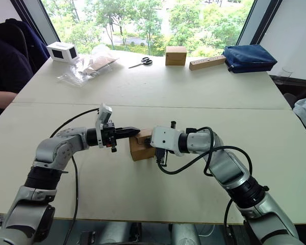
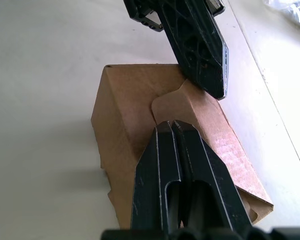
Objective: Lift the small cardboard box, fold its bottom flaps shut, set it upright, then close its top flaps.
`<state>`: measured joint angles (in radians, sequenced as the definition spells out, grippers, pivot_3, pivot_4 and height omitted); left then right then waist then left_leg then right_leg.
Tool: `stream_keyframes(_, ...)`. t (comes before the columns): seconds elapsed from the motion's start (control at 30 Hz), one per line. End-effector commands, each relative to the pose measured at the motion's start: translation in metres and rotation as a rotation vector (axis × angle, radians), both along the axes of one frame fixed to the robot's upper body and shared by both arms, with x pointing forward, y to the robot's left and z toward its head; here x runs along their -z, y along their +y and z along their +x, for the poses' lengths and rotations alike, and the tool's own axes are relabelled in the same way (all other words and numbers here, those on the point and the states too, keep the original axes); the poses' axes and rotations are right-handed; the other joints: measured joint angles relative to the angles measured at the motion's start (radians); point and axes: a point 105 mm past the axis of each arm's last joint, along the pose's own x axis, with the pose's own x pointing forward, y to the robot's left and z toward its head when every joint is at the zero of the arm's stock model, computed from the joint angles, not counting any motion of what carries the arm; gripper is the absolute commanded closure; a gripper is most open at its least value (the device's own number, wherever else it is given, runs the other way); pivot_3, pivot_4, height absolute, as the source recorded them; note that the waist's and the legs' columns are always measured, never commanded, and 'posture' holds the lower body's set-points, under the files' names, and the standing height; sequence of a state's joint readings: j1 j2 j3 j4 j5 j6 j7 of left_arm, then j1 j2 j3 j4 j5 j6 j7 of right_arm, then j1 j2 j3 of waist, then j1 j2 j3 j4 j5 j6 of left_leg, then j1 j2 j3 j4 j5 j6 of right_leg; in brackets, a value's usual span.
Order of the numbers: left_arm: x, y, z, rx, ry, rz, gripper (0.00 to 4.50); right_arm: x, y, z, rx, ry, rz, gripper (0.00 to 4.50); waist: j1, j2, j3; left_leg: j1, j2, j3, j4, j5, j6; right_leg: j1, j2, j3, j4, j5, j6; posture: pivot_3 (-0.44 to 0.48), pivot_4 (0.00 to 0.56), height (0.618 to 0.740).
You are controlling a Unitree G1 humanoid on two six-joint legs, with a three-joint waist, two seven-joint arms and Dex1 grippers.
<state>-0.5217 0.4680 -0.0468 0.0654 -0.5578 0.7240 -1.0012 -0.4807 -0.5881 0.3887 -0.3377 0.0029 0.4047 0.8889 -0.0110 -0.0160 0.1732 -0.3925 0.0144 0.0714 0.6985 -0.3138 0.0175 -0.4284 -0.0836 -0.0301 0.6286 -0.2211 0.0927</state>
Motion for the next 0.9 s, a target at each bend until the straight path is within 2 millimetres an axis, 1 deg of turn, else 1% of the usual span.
stream_keyframes(0.03, -0.001, -0.006, -0.005, 0.024, -0.001, 0.018, 4.49, 0.002, 0.002, 0.006, 0.021, -0.023, -0.021, 4.50, 0.000, 0.000, 0.000, 0.000, 0.000, 0.000, 0.000, 0.000, 0.000, 0.000, 0.000, 0.000, 0.000, 0.000, 0.000, 0.000, 0.150, 0.740)
stream_keyframes(0.27, -0.007, -0.010, -0.006, 0.021, 0.000, 0.017, 4.49, 0.001, 0.002, 0.015, 0.054, -0.052, -0.059, 4.50, -0.001, 0.000, 0.000, 0.000, 0.000, 0.000, 0.000, 0.000, 0.000, 0.000, 0.000, 0.000, 0.000, 0.000, 0.000, 0.000, 0.150, 0.740)
stream_keyframes(0.47, -0.012, -0.010, -0.004, -0.002, 0.008, -0.004, 4.49, 0.000, 0.001, 0.015, 0.046, -0.064, -0.076, 4.50, 0.000, 0.000, 0.000, 0.000, 0.000, 0.000, 0.000, 0.000, 0.000, 0.000, 0.000, 0.000, 0.000, 0.000, 0.000, 0.000, 0.150, 0.740)
stream_keyframes(0.6, -0.024, -0.007, 0.003, -0.039, 0.002, -0.053, 4.49, -0.001, 0.001, 0.004, -0.002, -0.028, -0.063, 4.50, 0.000, 0.000, 0.000, 0.000, 0.000, 0.000, 0.000, 0.000, 0.000, 0.000, 0.000, 0.000, 0.000, 0.000, 0.000, 0.000, 0.150, 0.740)
stream_keyframes(0.77, -0.029, 0.002, 0.013, -0.078, -0.023, -0.039, 4.49, -0.010, 0.001, -0.008, -0.045, -0.011, -0.026, 4.50, 0.000, 0.000, 0.000, 0.000, 0.000, 0.000, 0.000, 0.000, 0.000, 0.000, 0.000, 0.000, 0.000, 0.000, 0.000, 0.000, 0.150, 0.740)
stream_keyframes(0.83, -0.028, 0.006, 0.015, -0.087, -0.034, -0.016, 4.49, -0.013, 0.001, -0.013, -0.064, -0.017, -0.025, 4.50, 0.000, 0.000, 0.000, 0.000, 0.000, 0.000, 0.000, 0.000, 0.000, 0.000, 0.000, 0.000, 0.000, 0.000, 0.000, 0.000, 0.150, 0.740)
stream_keyframes(0.9, -0.021, 0.008, 0.014, -0.078, -0.043, 0.030, 4.49, -0.015, 0.000, -0.015, -0.072, -0.022, -0.027, 4.50, -0.001, 0.000, 0.000, 0.000, 0.000, 0.000, -0.001, 0.000, 0.000, 0.000, 0.000, 0.000, -0.001, 0.000, 0.000, 0.000, 0.150, 0.740)
